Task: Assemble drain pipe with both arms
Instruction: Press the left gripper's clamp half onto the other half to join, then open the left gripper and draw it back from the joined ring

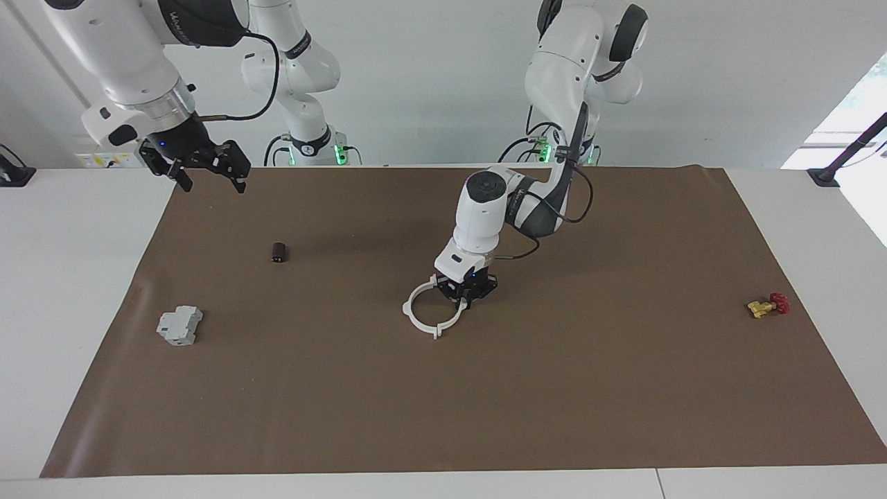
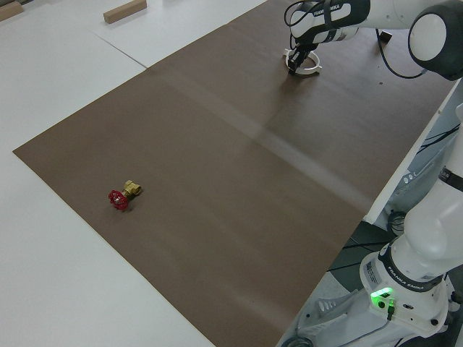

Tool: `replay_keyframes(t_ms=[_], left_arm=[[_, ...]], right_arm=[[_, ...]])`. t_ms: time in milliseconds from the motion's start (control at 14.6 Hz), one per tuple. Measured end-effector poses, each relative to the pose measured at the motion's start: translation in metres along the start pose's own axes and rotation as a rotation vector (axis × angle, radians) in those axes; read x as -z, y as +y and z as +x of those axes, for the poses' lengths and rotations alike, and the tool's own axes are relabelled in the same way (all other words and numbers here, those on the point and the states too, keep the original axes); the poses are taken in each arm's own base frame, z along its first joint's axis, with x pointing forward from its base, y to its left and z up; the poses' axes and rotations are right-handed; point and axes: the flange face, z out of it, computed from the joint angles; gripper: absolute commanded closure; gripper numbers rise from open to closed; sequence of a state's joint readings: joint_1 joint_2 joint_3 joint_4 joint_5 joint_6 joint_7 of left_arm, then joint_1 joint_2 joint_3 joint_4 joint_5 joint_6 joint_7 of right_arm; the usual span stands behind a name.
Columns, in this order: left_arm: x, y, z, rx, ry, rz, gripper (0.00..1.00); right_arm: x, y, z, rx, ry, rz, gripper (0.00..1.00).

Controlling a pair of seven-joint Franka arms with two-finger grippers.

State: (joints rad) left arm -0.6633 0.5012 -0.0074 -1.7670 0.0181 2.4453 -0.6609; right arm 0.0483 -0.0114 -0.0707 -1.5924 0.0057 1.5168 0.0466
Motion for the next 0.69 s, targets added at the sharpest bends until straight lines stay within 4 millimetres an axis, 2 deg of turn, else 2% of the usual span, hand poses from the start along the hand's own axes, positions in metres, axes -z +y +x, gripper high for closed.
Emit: replay_keyframes(t_ms=[137,206,412,686], left_arm=[[0.0004,0.0003,0.0004,0.0,0.003,-0.003,0.91],[0.0005,0.0004,0.0005,0.001,0.004,-0.004,0.84],[0.0004,0.0004,0.0006,0.001,0.005,-0.005,0.4],[0.0013,0.0011,0.0014,0.002,0.013,-0.011,0.05]], right_arm=[[0.0001,0.0,0.0,0.0,0.0,0.0,0.0],[0.0001,0.0,0.0,0.0,0.0,0.0,0.0],[0.0001,0.0,0.0,0.0,0.0,0.0,0.0],[0.0003,0.0,-0.0001,0.0,0.001,0.0,0.0]])
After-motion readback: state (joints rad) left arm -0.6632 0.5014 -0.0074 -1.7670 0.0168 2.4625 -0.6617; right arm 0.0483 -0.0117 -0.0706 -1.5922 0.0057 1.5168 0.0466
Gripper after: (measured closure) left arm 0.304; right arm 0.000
